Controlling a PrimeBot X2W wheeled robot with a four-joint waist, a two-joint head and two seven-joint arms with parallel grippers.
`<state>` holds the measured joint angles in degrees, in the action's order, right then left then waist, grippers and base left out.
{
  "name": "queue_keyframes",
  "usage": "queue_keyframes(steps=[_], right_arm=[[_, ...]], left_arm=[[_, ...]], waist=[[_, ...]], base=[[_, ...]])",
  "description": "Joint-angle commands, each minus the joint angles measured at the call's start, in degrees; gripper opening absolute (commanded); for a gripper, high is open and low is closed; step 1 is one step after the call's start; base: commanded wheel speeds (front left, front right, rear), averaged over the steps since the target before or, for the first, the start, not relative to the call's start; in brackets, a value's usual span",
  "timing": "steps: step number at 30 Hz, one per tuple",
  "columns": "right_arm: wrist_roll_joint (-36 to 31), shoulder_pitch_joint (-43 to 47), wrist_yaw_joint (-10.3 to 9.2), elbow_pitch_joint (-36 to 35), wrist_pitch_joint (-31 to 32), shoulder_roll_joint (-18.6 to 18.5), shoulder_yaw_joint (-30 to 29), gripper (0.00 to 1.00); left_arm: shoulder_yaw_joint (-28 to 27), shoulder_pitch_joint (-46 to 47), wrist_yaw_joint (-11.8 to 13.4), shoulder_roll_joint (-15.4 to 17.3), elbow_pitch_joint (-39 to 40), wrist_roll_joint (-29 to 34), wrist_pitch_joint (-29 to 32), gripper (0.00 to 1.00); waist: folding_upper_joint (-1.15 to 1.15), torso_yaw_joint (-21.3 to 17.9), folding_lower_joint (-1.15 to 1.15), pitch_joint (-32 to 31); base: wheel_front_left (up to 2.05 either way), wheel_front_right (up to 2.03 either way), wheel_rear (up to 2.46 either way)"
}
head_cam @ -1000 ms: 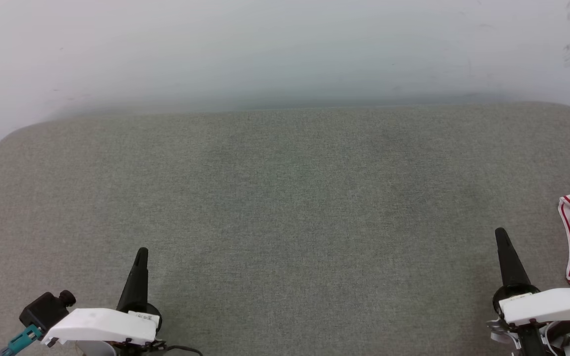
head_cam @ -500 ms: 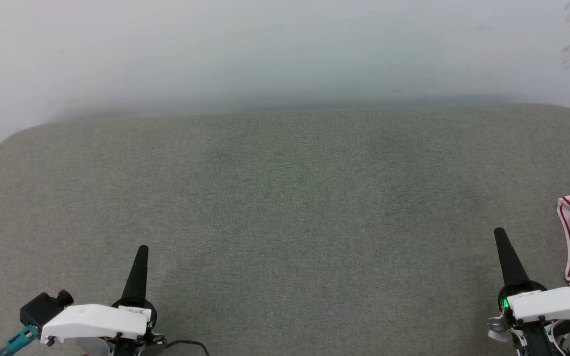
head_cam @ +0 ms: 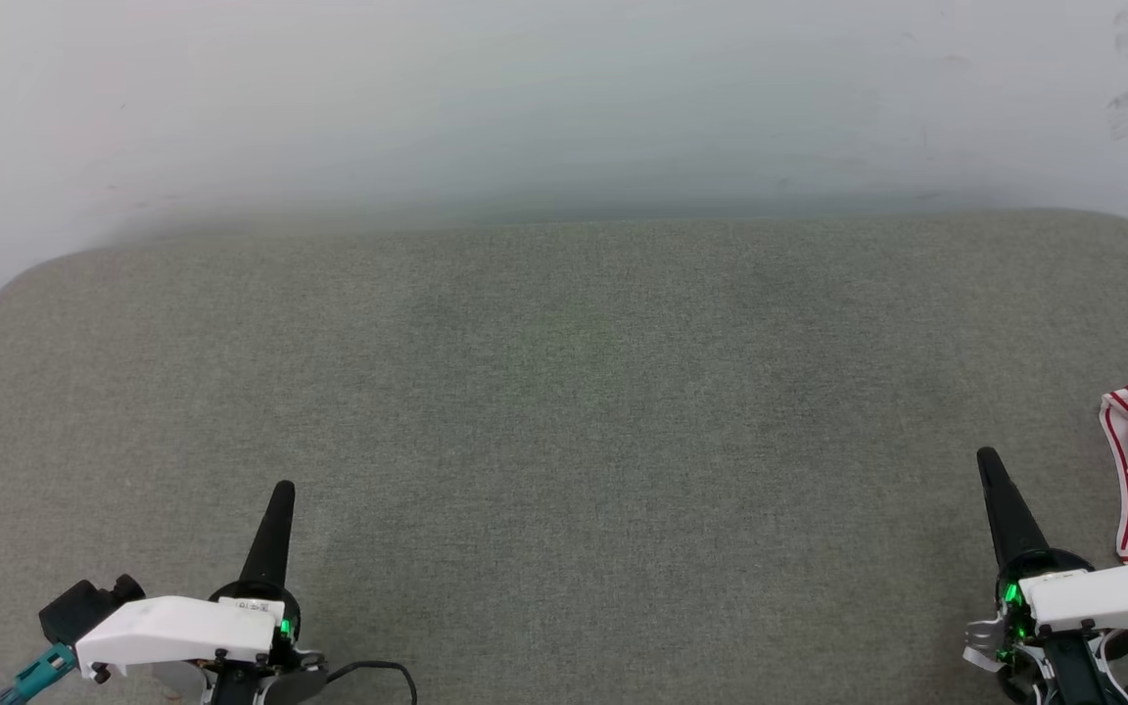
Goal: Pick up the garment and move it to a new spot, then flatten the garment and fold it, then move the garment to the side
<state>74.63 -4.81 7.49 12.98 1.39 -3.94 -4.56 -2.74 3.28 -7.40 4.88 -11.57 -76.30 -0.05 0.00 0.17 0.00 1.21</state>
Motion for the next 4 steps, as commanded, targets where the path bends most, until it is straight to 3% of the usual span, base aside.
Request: queue_keyframes(steps=[1, 4], right_arm=[[1.09, -1.14, 0.01, -0.16, 0.3, 0.14, -0.19, 0.0], [2.51, -1.22, 0.0, -0.06, 0.67, 0.21, -0.32, 0.0]], left_arm=[[-0.3, 1.14, -0.1, 0.02, 0.08, -0.94, 0.33, 0.0], [-0.45, 1.29, -0.11, -0.04, -0.13, -2.4, 0.75, 0.0]], waist=[[0.0, 0.0, 0.0, -0.02], [0.0, -0.01, 0.0, -0.09]], base=[[0.0, 0.0, 0.0], [0.0, 0.0, 0.0]])
